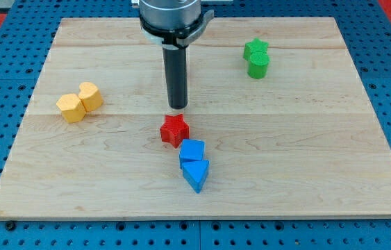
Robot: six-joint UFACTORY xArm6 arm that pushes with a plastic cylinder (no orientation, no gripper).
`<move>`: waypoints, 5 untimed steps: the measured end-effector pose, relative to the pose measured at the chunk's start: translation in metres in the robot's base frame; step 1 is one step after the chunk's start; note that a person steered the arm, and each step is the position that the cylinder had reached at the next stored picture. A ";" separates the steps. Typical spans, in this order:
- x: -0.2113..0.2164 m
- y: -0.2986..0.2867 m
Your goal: Push the red circle into the red star
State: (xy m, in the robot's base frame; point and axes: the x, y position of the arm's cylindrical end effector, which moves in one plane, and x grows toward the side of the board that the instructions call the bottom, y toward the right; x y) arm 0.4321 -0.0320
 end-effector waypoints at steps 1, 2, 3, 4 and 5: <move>0.041 0.005; 0.049 0.007; 0.003 0.008; -0.057 0.052; -0.113 0.068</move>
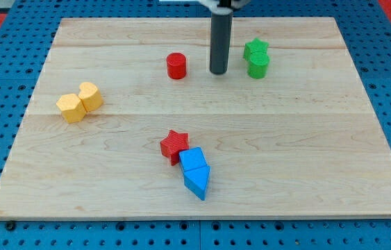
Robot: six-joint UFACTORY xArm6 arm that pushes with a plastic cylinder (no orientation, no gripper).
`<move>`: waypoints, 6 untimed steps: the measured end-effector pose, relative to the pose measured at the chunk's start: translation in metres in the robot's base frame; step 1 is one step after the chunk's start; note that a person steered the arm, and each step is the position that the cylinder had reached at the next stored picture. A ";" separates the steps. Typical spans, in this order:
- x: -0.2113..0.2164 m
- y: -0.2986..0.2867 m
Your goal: Push the red circle into the red star
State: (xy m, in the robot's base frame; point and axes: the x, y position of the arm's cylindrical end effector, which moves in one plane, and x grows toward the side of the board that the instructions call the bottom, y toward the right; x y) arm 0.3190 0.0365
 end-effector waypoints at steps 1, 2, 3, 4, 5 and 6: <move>-0.031 -0.031; 0.007 -0.064; 0.032 -0.074; -0.015 -0.078; -0.007 -0.098; 0.033 -0.101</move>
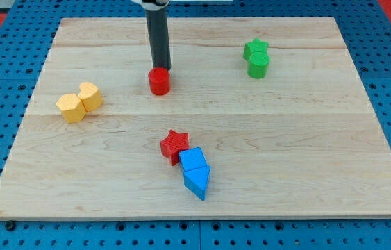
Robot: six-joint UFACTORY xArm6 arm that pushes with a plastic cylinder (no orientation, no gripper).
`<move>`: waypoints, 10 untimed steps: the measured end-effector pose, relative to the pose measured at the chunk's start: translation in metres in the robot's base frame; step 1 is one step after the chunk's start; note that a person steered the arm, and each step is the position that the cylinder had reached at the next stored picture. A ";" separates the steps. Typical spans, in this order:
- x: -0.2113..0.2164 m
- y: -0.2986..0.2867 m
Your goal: Push the red circle into the red star
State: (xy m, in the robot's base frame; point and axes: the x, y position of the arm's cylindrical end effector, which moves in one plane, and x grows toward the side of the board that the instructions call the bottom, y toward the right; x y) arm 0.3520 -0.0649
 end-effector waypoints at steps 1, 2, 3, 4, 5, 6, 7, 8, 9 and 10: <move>0.015 -0.006; 0.018 -0.006; 0.052 -0.006; 0.085 -0.006; 0.106 -0.006; 0.105 -0.022; 0.120 -0.070; 0.147 -0.088; 0.155 -0.069; 0.131 -0.037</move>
